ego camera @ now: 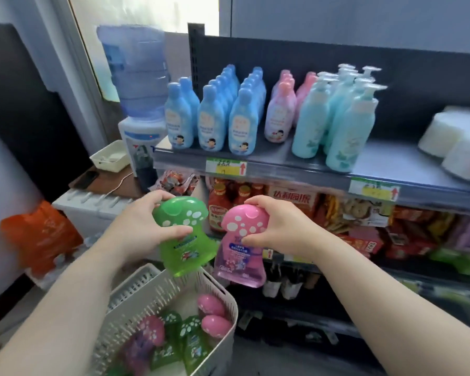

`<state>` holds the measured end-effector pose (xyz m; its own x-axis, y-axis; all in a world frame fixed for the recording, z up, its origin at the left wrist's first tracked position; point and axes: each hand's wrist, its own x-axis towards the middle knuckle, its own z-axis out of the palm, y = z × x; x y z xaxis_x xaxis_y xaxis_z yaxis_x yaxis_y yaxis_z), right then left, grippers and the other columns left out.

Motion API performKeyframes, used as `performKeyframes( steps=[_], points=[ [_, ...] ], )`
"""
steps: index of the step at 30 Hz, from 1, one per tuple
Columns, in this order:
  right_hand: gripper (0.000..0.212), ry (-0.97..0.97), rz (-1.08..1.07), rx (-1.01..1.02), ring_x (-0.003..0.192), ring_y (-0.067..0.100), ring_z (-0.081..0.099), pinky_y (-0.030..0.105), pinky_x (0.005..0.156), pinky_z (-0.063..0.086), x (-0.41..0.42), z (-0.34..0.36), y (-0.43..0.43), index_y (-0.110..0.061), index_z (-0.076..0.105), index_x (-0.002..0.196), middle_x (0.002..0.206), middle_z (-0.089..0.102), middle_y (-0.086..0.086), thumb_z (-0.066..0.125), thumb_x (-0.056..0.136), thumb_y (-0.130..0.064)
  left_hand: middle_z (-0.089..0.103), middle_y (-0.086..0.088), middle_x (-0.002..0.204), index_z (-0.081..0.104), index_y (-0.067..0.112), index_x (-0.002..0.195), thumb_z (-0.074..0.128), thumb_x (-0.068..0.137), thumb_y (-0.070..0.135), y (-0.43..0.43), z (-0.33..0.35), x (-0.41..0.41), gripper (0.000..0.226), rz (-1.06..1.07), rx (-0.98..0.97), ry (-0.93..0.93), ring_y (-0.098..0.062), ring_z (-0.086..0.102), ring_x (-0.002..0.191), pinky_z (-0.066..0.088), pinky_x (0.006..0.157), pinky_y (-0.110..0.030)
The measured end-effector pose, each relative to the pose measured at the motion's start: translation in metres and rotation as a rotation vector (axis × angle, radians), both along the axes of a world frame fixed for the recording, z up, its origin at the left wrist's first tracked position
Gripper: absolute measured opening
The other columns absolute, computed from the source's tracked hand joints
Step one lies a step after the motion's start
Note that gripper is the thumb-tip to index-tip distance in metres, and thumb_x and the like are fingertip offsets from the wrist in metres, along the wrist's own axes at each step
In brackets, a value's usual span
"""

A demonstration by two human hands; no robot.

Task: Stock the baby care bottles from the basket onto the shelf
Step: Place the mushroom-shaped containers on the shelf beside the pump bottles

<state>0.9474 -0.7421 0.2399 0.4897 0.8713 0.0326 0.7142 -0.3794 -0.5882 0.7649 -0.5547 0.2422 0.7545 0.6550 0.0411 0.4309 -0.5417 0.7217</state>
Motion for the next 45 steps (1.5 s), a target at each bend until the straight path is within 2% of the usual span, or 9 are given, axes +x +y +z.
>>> performKeyframes(
  steps=[6, 14, 20, 23, 27, 30, 36, 41, 45],
  points=[
    [0.065, -0.046, -0.086, 0.052, 0.093, 0.002, 0.059, 0.019, 0.079, 0.054, 0.027, 0.047, -0.060, -0.030, 0.052, 0.125, 0.107, 0.060, -0.013, 0.083, 0.068, -0.038, 0.068, 0.017, 0.090, 0.061, 0.035, 0.103, 0.086, 0.060, 0.039, -0.037, 0.053, 0.053, 0.049, -0.171, 0.083, -0.087, 0.004, 0.061, 0.075, 0.044, 0.070, -0.018],
    [0.060, -0.094, -0.179, 0.073, 0.089, -0.001, 0.061, 0.018, 0.073, 0.054, 0.088, 0.093, -0.135, -0.035, 0.054, 0.119, 0.103, 0.061, -0.015, 0.083, 0.067, -0.038, 0.070, 0.019, 0.087, 0.062, 0.037, 0.100, 0.085, 0.063, 0.035, -0.095, 0.095, 0.130, 0.043, -0.379, 0.088, -0.195, 0.004, 0.065, 0.077, 0.049, 0.072, -0.022],
    [0.055, -0.183, -0.235, 0.114, 0.083, -0.003, 0.062, 0.010, 0.067, 0.050, 0.152, 0.127, -0.181, -0.034, 0.057, 0.112, 0.095, 0.062, -0.017, 0.086, 0.065, -0.031, 0.070, 0.021, 0.088, 0.062, 0.036, 0.098, 0.085, 0.064, 0.030, -0.142, 0.117, 0.193, 0.042, -0.471, 0.112, -0.264, 0.002, 0.067, 0.079, 0.051, 0.077, -0.021],
    [0.054, -0.251, -0.258, 0.140, 0.081, 0.000, 0.061, 0.007, 0.066, 0.048, 0.185, 0.146, -0.198, -0.032, 0.059, 0.110, 0.093, 0.062, -0.016, 0.087, 0.065, -0.028, 0.072, 0.014, 0.088, 0.062, 0.033, 0.098, 0.085, 0.066, 0.025, -0.165, 0.130, 0.225, 0.040, -0.517, 0.123, -0.294, -0.002, 0.068, 0.080, 0.053, 0.076, -0.021],
    [0.056, -0.334, -0.280, 0.159, 0.087, 0.006, 0.061, 0.021, 0.078, 0.051, 0.231, 0.168, -0.213, -0.028, 0.062, 0.112, 0.098, 0.064, -0.011, 0.087, 0.063, -0.032, 0.072, 0.007, 0.086, 0.063, 0.030, 0.099, 0.084, 0.067, 0.024, -0.196, 0.147, 0.263, 0.039, -0.552, 0.163, -0.335, -0.004, 0.068, 0.079, 0.051, 0.073, -0.013],
    [0.056, -0.333, -0.280, 0.160, 0.088, 0.005, 0.060, 0.023, 0.076, 0.050, 0.264, 0.179, -0.217, -0.030, 0.061, 0.112, 0.099, 0.062, -0.011, 0.087, 0.063, -0.033, 0.071, 0.009, 0.084, 0.063, 0.028, 0.101, 0.083, 0.069, 0.026, -0.214, 0.155, 0.288, 0.038, -0.559, 0.197, -0.326, -0.001, 0.066, 0.077, 0.047, 0.068, -0.008],
    [0.058, -0.288, -0.278, 0.138, 0.091, 0.011, 0.059, 0.024, 0.075, 0.049, 0.327, 0.182, -0.212, -0.028, 0.057, 0.115, 0.106, 0.059, -0.005, 0.086, 0.065, -0.028, 0.069, 0.010, 0.087, 0.060, 0.028, 0.105, 0.082, 0.070, 0.028, -0.237, 0.147, 0.336, 0.042, -0.538, 0.241, -0.235, -0.004, 0.066, 0.079, 0.054, 0.078, -0.027],
    [0.059, -0.261, -0.246, 0.117, 0.091, 0.013, 0.058, 0.029, 0.076, 0.054, 0.364, 0.167, -0.192, -0.027, 0.056, 0.117, 0.107, 0.058, -0.004, 0.085, 0.066, -0.024, 0.067, 0.012, 0.089, 0.057, 0.029, 0.107, 0.080, 0.071, 0.030, -0.243, 0.130, 0.365, 0.043, -0.506, 0.264, -0.166, -0.002, 0.064, 0.081, 0.053, 0.080, -0.027],
    [0.063, -0.269, -0.222, 0.105, 0.094, 0.015, 0.057, 0.025, 0.076, 0.047, 0.391, 0.155, -0.169, -0.024, 0.054, 0.121, 0.107, 0.058, -0.003, 0.085, 0.067, -0.026, 0.067, 0.012, 0.091, 0.056, 0.030, 0.109, 0.079, 0.072, 0.030, -0.236, 0.121, 0.380, 0.044, -0.475, 0.253, -0.125, -0.002, 0.064, 0.083, 0.053, 0.081, -0.027]
  ],
)
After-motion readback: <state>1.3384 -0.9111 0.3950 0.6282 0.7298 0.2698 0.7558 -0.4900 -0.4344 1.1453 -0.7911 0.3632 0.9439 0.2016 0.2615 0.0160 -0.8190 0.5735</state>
